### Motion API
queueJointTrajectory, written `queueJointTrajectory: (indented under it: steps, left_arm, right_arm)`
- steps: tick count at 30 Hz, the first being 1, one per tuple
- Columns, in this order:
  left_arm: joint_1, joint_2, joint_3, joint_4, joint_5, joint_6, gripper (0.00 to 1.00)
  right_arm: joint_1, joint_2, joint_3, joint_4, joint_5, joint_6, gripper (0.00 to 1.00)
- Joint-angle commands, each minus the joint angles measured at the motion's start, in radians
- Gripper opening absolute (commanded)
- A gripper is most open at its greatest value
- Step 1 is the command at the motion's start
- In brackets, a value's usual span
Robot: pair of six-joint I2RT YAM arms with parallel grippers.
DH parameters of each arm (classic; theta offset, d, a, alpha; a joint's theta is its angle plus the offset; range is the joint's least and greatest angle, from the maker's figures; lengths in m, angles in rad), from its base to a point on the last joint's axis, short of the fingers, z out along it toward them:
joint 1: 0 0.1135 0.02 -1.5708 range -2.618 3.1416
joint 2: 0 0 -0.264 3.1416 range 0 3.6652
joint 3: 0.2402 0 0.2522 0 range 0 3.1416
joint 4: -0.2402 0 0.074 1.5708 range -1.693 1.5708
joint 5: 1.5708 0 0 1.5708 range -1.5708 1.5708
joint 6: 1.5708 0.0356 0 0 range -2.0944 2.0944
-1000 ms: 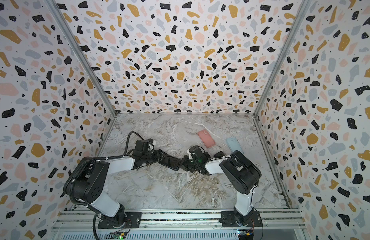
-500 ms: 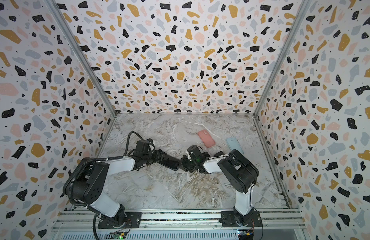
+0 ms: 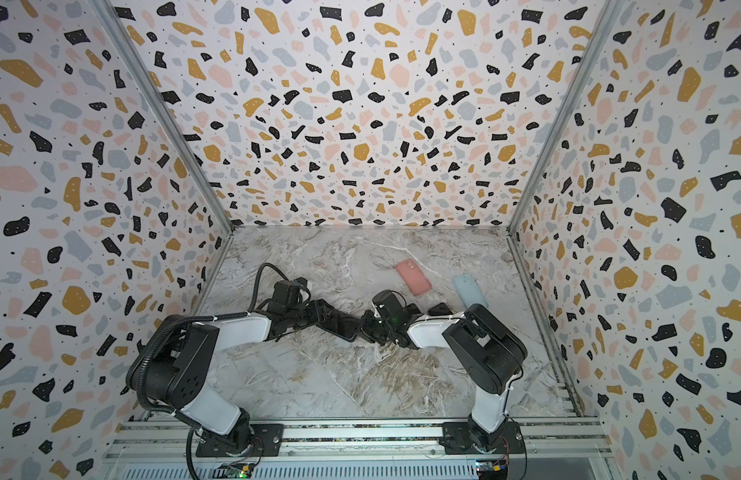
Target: Put the phone into the phone case
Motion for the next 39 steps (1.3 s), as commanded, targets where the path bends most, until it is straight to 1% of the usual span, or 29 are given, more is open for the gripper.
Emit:
queueJointTrajectory:
  steps: [1, 5, 7, 9, 15, 18, 26, 31, 33, 36, 37, 39]
  left_arm:
    - [-0.052, -0.002, 0.002, -0.05, 0.17, -0.003, 0.69]
    - [-0.045, -0.01, 0.013, -0.064, 0.167, 0.003, 0.7]
    - [-0.044, -0.012, 0.017, -0.069, 0.166, 0.007, 0.7]
    - [-0.041, -0.015, 0.017, -0.071, 0.165, 0.007, 0.7]
    - [-0.031, -0.037, 0.023, -0.1, 0.155, 0.028, 0.7]
    - [-0.017, -0.056, 0.034, -0.13, 0.147, 0.044, 0.7]
    - [-0.015, -0.081, 0.062, -0.189, 0.108, 0.078, 0.71]
    - [-0.014, -0.088, 0.058, -0.196, 0.1, 0.077, 0.71]
    - [-0.015, -0.1, 0.063, -0.206, 0.095, 0.077, 0.71]
    - [-0.015, -0.135, 0.066, -0.241, 0.086, 0.074, 0.71]
    - [-0.018, -0.156, 0.059, -0.249, 0.088, 0.062, 0.71]
    - [-0.034, -0.212, 0.029, -0.25, 0.092, 0.029, 0.72]
  right_arm:
    - [0.02, -0.011, -0.01, -0.117, 0.042, -0.038, 0.21]
    - [0.02, -0.027, -0.02, -0.117, 0.042, -0.037, 0.3]
    - [0.02, -0.032, -0.025, -0.116, 0.042, -0.038, 0.31]
    - [0.018, -0.038, -0.028, -0.116, 0.038, -0.041, 0.35]
    - [0.017, -0.079, -0.049, -0.129, 0.044, -0.045, 0.4]
    - [0.015, -0.111, -0.063, -0.147, 0.059, -0.051, 0.41]
    - [0.015, -0.166, -0.074, -0.195, 0.092, -0.048, 0.44]
    - [0.022, -0.189, -0.022, -0.331, 0.145, -0.043, 0.47]
    - [0.028, -0.201, -0.003, -0.361, 0.158, -0.062, 0.47]
    - [0.031, -0.233, -0.015, -0.363, 0.164, -0.091, 0.46]
    - [0.028, -0.246, -0.029, -0.337, 0.148, -0.122, 0.42]
    - [0.007, -0.268, -0.056, -0.272, 0.075, -0.208, 0.39]
